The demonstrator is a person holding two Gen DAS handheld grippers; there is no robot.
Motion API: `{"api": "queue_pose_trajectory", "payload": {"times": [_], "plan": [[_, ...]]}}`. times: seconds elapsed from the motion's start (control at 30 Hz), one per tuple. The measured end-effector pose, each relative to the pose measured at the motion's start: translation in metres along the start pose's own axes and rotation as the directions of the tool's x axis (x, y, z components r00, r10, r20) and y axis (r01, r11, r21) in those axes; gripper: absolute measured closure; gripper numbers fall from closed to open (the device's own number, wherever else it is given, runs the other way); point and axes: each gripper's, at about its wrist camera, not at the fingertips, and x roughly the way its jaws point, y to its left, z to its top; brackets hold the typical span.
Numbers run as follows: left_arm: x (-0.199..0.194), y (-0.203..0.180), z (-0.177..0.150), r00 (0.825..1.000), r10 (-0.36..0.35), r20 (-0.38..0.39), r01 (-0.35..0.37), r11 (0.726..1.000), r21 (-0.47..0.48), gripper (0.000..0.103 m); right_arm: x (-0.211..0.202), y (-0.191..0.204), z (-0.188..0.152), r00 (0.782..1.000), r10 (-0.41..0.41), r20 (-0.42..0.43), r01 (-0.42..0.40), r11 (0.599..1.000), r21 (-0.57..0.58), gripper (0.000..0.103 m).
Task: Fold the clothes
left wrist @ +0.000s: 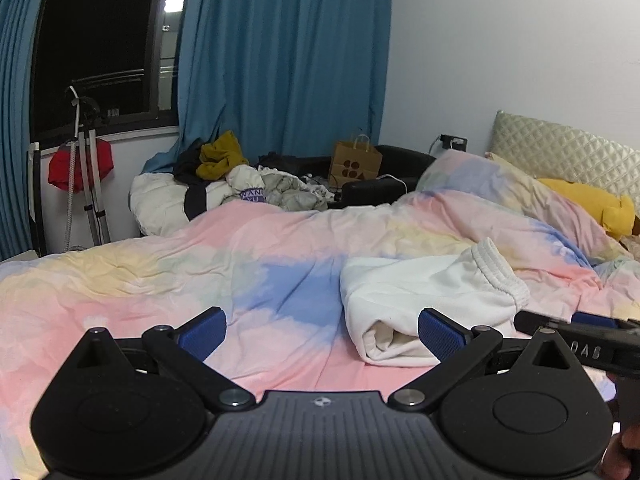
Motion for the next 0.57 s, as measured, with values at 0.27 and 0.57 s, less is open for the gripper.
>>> {"api": "queue_pose_trajectory", "payload": {"times": [0.27, 0.57], "plan": [[0.0021, -0.0072, -0.0048, 1.0, -0.003, -0.024, 0.004, 0.999, 0.033, 0.0, -0.001, 0.0001, -0.0019, 1.0, -0.02, 0.005, 0.02, 1.0, -0.006, 0.014], [0.008, -0.0045, -0.0048, 0.999, 0.001, -0.042, 0.0, 1.0, 0.019, 0.0, 0.0011, 0.0002, -0.0022, 1.0, -0.029, -0.003, 0.029, 0.999, -0.014, 0.014]]}}
